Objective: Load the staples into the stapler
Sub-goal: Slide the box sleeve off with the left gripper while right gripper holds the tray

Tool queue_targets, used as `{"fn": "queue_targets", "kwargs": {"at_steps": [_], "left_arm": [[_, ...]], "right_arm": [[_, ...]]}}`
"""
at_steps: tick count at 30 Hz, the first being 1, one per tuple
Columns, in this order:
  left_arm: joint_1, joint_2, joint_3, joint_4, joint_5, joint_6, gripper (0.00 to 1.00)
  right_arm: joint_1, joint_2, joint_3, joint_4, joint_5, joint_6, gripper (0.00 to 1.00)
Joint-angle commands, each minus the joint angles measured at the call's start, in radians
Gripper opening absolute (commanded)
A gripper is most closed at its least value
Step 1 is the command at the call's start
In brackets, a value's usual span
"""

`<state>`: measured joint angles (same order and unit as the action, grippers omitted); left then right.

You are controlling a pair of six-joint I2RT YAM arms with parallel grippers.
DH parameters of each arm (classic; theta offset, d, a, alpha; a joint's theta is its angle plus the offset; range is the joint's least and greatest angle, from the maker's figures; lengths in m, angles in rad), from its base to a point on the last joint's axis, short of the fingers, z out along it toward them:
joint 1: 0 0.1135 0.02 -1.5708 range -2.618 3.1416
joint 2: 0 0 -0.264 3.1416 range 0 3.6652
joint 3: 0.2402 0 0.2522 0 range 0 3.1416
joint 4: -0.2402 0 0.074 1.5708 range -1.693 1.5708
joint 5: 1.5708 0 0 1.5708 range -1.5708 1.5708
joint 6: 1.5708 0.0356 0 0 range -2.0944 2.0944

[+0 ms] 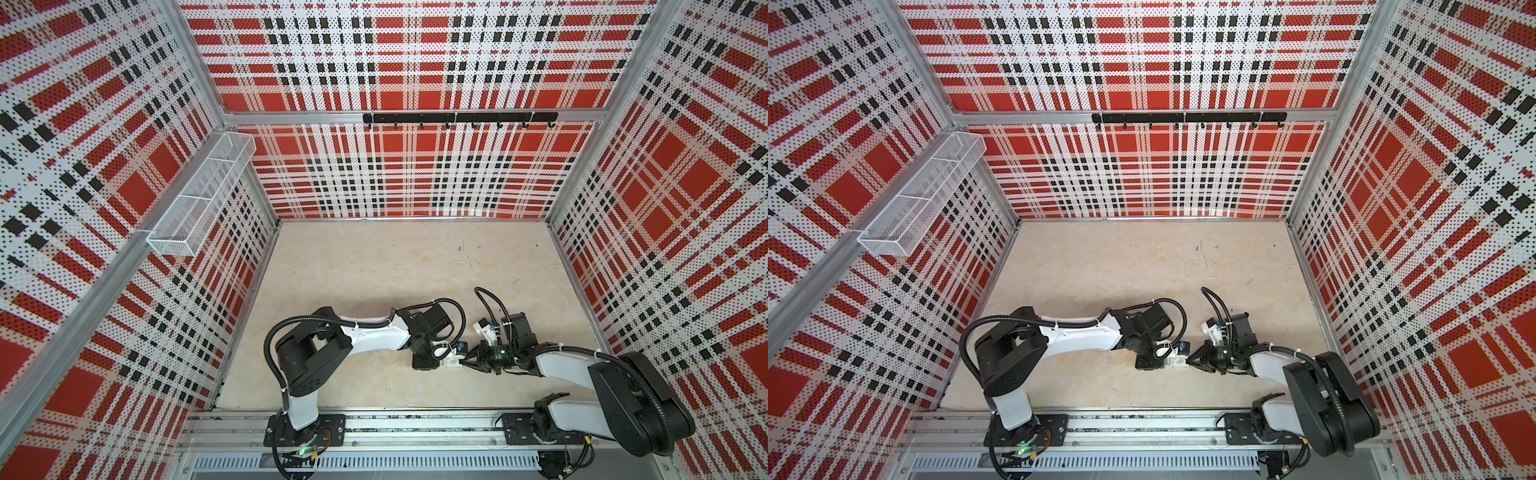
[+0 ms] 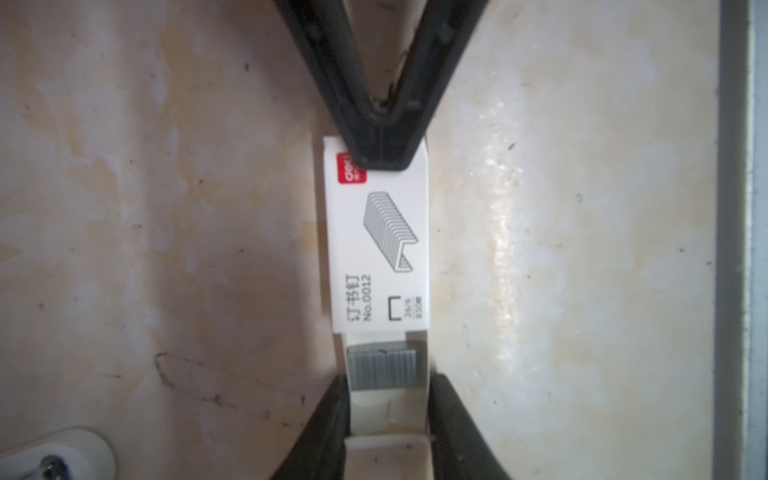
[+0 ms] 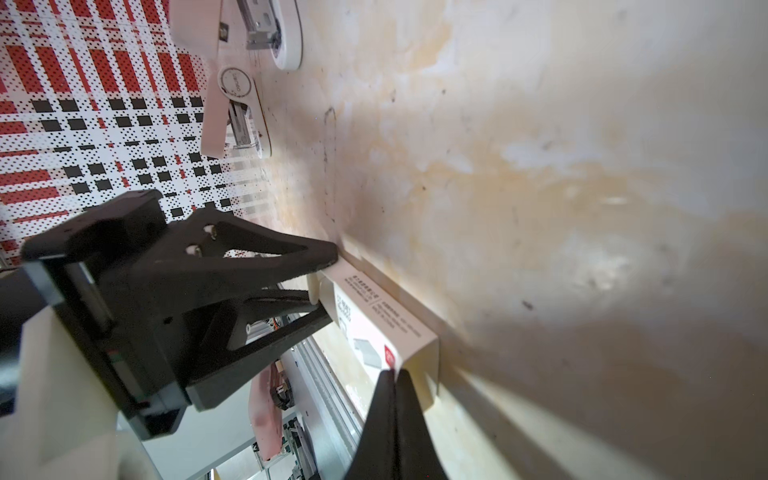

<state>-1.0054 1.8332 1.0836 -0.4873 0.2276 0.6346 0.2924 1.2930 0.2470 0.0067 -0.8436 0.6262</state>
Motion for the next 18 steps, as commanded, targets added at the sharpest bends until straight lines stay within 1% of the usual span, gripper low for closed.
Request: {"fn": "queue_targets", "kwargs": {"at_steps": [1, 9, 18], "left_arm": [[0.01, 0.005, 0.015, -0.024, -0.007, 0.016, 0.35], [0.013, 0.01, 0.015, -0.03, -0.012, 0.022, 0.35], [0.022, 0.002, 0.019, -0.052, -0.035, 0.044, 0.35]], "right_arm": [[-0.002, -0.037, -0.017, -0.018, 0.041, 0.005, 0.03], [-0.006, -0.086, -0.021, -0.072, 0.069, 0.002, 0.04], [-0.014, -0.109, -0.02, -0.116, 0.087, -0.005, 0.05]]}}
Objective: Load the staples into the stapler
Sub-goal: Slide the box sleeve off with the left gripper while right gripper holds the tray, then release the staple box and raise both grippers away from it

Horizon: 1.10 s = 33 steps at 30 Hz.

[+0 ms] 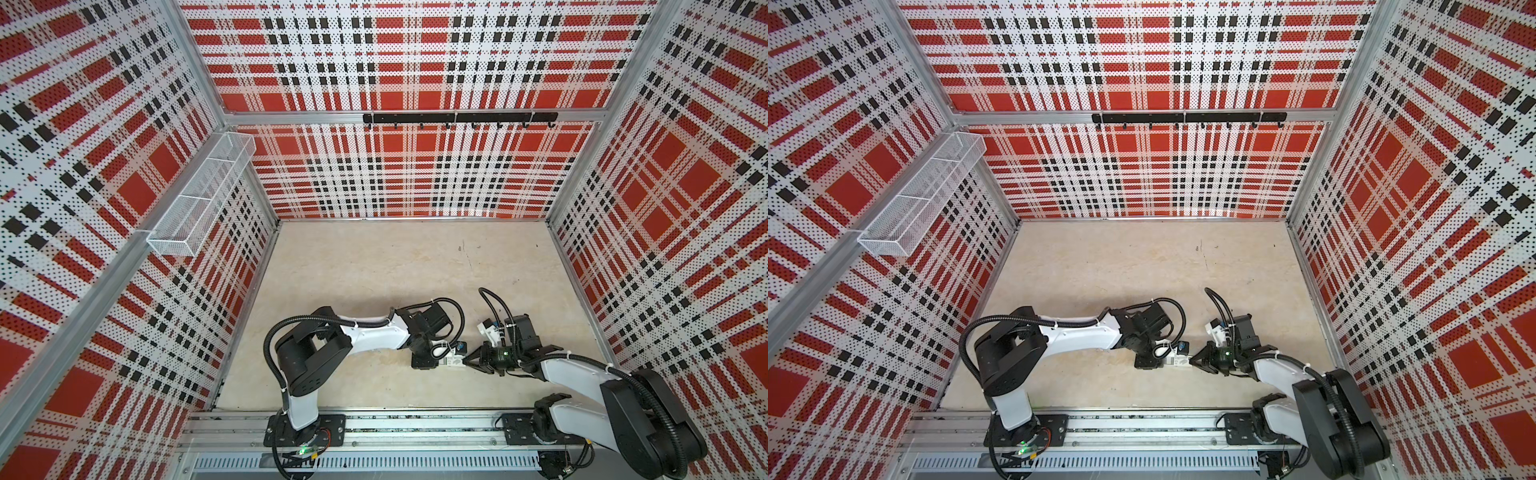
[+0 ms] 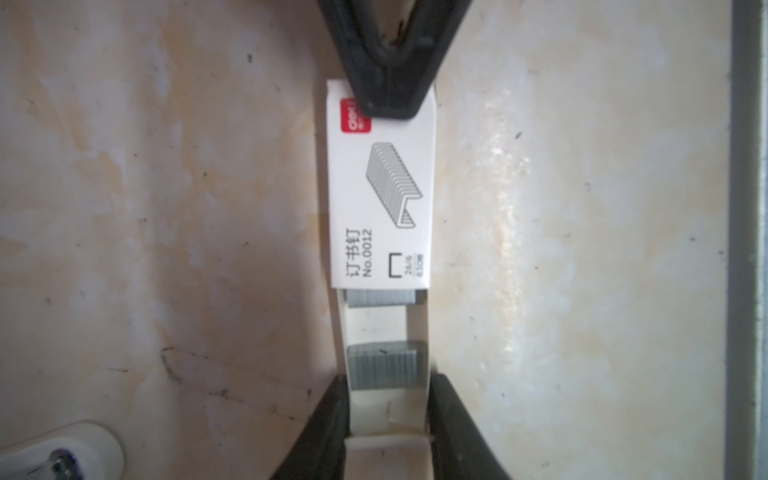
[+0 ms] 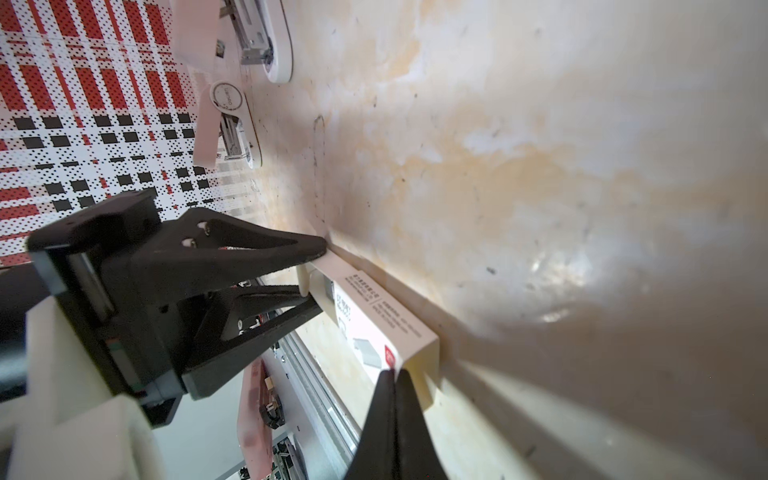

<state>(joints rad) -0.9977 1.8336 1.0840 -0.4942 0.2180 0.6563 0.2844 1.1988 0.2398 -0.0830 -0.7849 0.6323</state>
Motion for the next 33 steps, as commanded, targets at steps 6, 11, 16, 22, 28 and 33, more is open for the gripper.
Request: {"fn": "queue_targets", "kwargs": {"at_steps": [6, 11, 16, 22, 28, 33], "left_arm": [[0.017, 0.001, 0.021, -0.052, -0.027, 0.026, 0.35], [0.018, 0.009, 0.027, -0.057, -0.029, 0.023, 0.35], [0.019, 0.006, 0.028, -0.067, -0.036, 0.027, 0.36], [0.019, 0.001, 0.027, -0.07, -0.036, 0.025, 0.35], [0.018, 0.003, 0.03, -0.072, -0.034, 0.023, 0.36], [0.016, 0.001, 0.028, -0.072, -0.032, 0.02, 0.38]], "right_arm": [[-0.01, -0.036, -0.008, -0.065, 0.042, -0.023, 0.06], [-0.012, -0.054, -0.008, -0.093, 0.056, -0.029, 0.06], [-0.013, -0.067, -0.005, -0.104, 0.067, -0.029, 0.08], [-0.016, -0.103, -0.004, -0.125, 0.087, -0.029, 0.08], [-0.021, -0.118, -0.001, -0.135, 0.096, -0.032, 0.11], [-0.024, -0.129, 0.012, -0.149, 0.116, -0.038, 0.13]]}}
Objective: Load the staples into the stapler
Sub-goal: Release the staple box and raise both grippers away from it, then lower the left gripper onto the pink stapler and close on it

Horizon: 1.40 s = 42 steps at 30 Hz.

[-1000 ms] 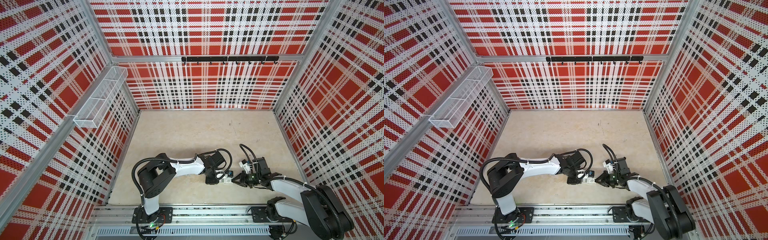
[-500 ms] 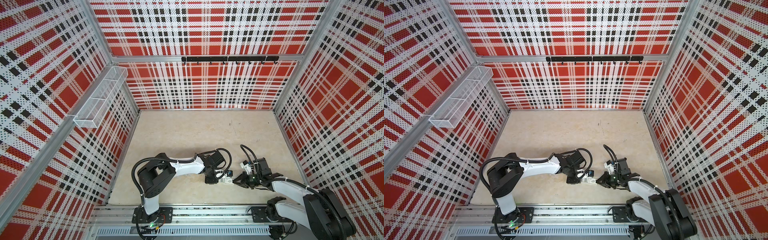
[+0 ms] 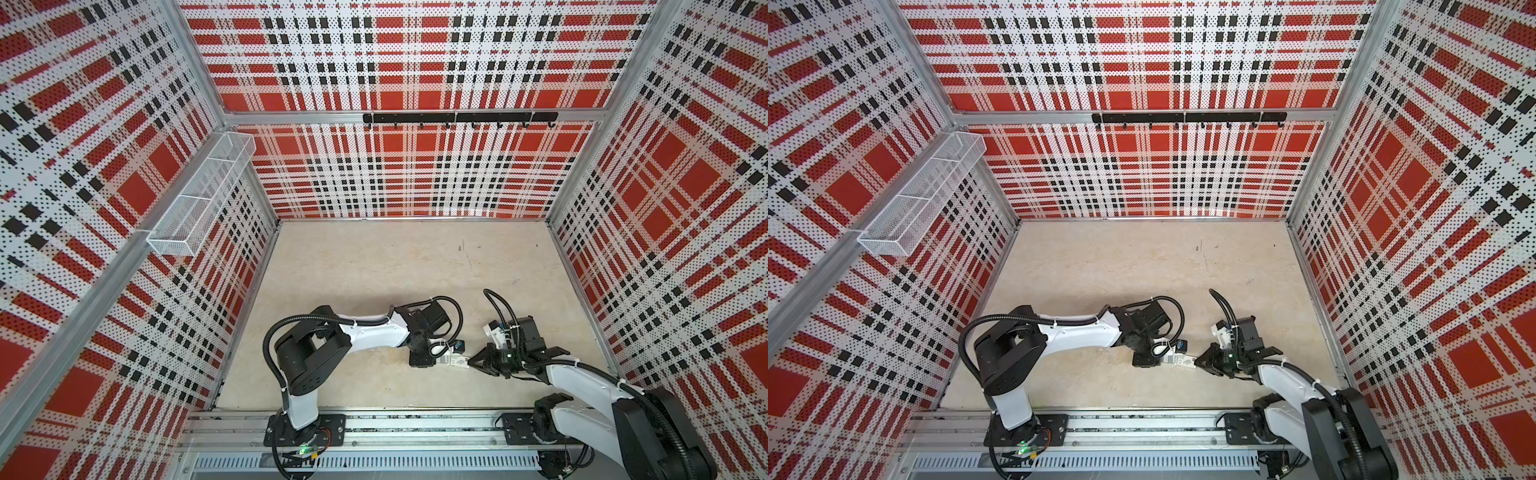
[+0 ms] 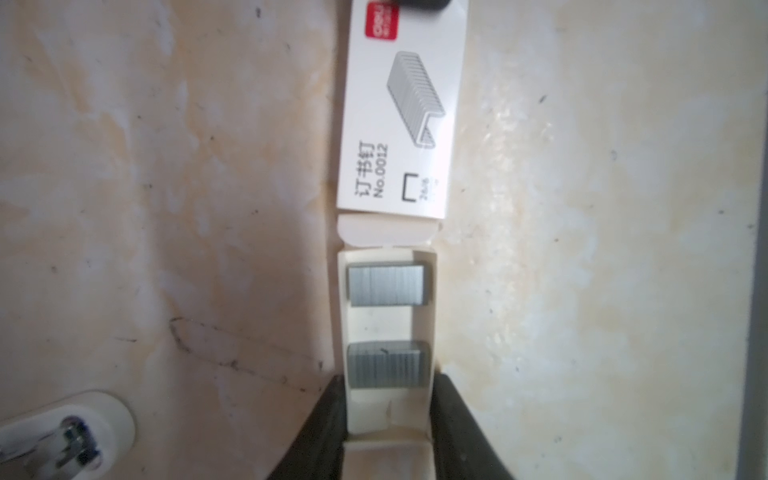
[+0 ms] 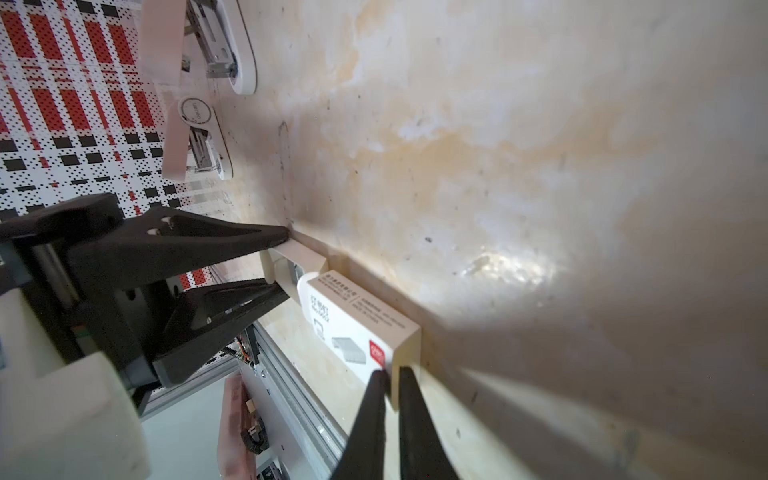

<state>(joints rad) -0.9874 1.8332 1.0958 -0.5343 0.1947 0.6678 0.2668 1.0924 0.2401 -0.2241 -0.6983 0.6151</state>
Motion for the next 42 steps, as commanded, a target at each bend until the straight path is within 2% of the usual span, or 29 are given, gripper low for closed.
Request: {"fn": "queue_targets", "kwargs": {"at_steps": [1, 15, 20, 26, 30, 34, 38, 41, 42], "left_arm": [[0.006, 0.001, 0.014, -0.032, -0.009, 0.007, 0.39], [0.0, -0.018, 0.029, -0.034, 0.004, -0.018, 0.5], [0.001, -0.047, 0.097, -0.108, 0.045, -0.024, 0.55], [0.015, -0.089, 0.224, -0.257, 0.104, 0.004, 0.6], [0.046, -0.101, 0.291, -0.332, 0.091, 0.078, 0.66], [0.118, -0.063, 0.37, -0.414, 0.046, 0.244, 0.71], [0.187, 0.04, 0.495, -0.484, 0.01, 0.424, 0.72], [0.231, 0.137, 0.63, -0.598, 0.058, 0.526, 0.72], [0.243, 0.169, 0.674, -0.651, 0.074, 0.58, 0.82]], "right_arm": [[-0.008, -0.028, 0.017, -0.011, 0.035, -0.024, 0.14], [-0.015, -0.041, 0.119, -0.054, 0.05, -0.058, 0.28], [-0.019, -0.054, 0.142, -0.077, 0.085, -0.06, 0.28], [-0.021, -0.115, 0.19, -0.205, 0.134, -0.097, 0.28], [-0.024, -0.157, 0.215, -0.25, 0.158, -0.099, 0.37], [-0.024, -0.146, 0.275, -0.267, 0.175, -0.111, 0.41], [-0.037, -0.095, 0.323, -0.268, 0.186, -0.119, 0.42], [-0.043, -0.077, 0.312, -0.199, 0.182, -0.076, 0.42], [-0.046, -0.072, 0.3, -0.163, 0.178, -0.053, 0.42]]}}
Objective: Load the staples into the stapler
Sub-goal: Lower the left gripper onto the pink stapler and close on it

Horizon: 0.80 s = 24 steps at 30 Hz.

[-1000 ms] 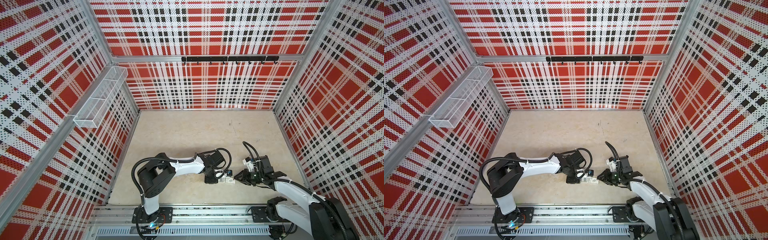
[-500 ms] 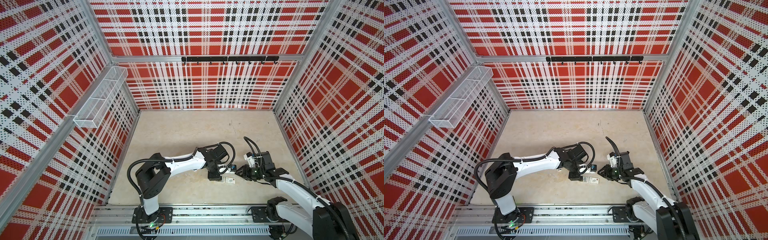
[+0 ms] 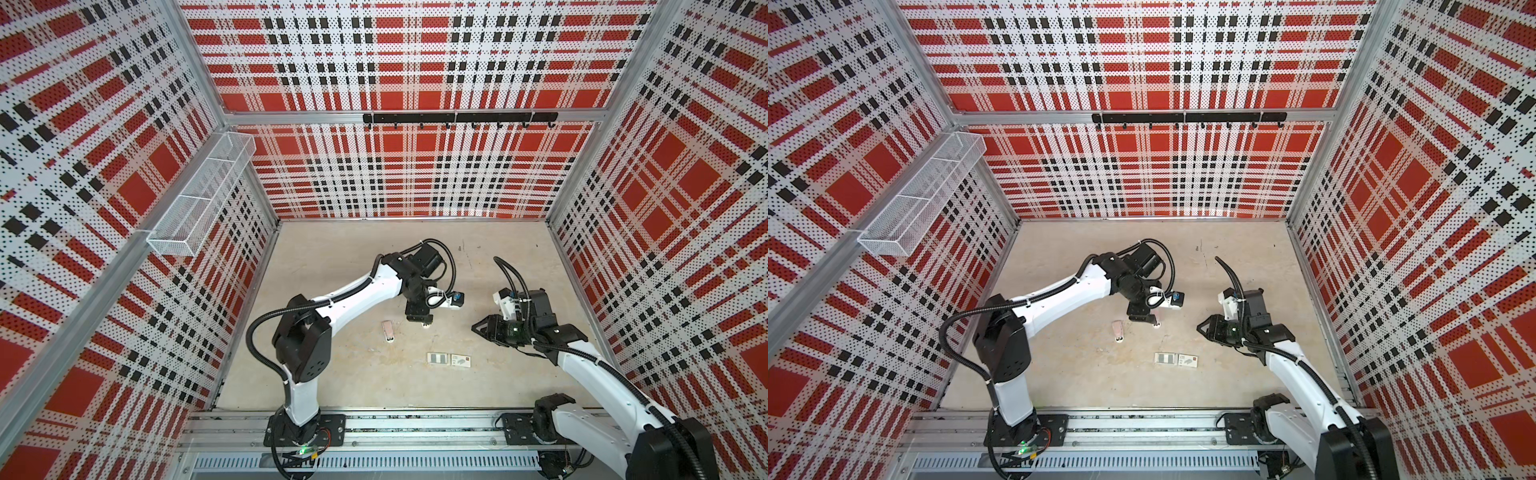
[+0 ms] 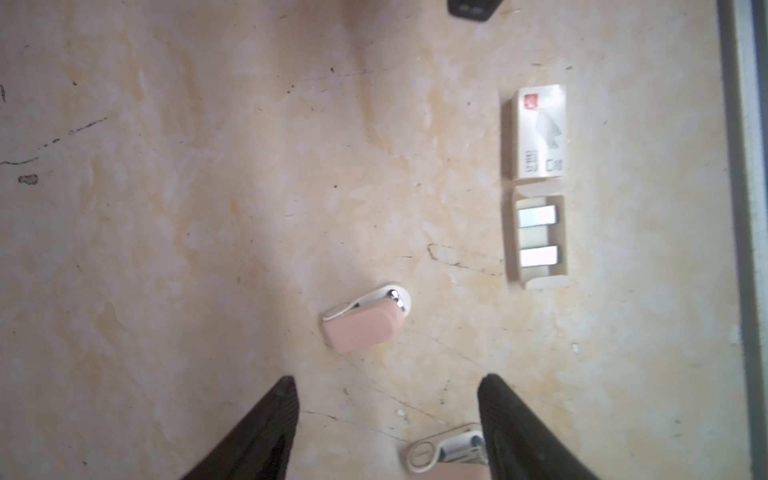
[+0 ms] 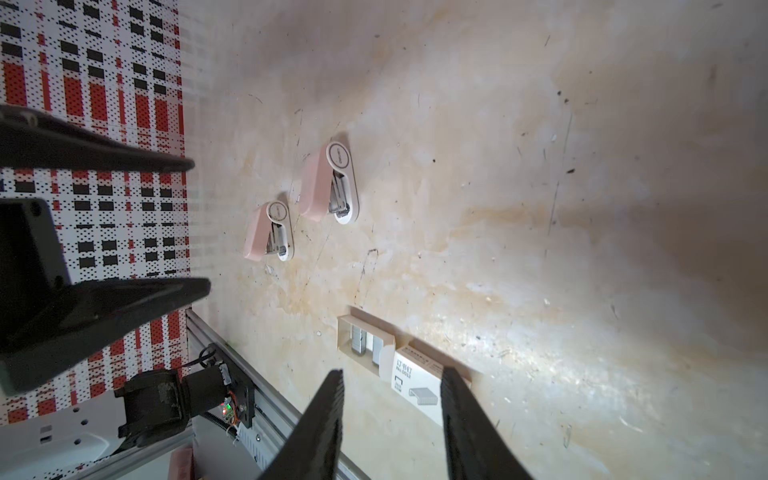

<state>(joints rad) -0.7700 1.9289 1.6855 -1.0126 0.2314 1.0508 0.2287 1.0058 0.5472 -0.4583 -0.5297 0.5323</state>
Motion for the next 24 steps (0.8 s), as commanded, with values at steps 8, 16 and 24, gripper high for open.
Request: {"fn": "queue_targets", "kwargs": {"at_steps": [8, 16, 24], "left_arm": [[0.027, 0.205, 0.19, -0.206, -0.024, 0.358, 0.83], [0.015, 0.264, 0.187, -0.154, -0.029, 0.432, 0.8], [0.009, 0.282, 0.134, -0.07, -0.059, 0.465, 0.67]], "right_arm": [[-0.021, -0.025, -0.056, 0.097, 0.026, 0.089, 0.42], [-0.045, -0.081, -0.127, 0.114, 0.032, 0.138, 0.41], [-0.058, -0.059, -0.127, 0.117, 0.027, 0.132, 0.4]]}}
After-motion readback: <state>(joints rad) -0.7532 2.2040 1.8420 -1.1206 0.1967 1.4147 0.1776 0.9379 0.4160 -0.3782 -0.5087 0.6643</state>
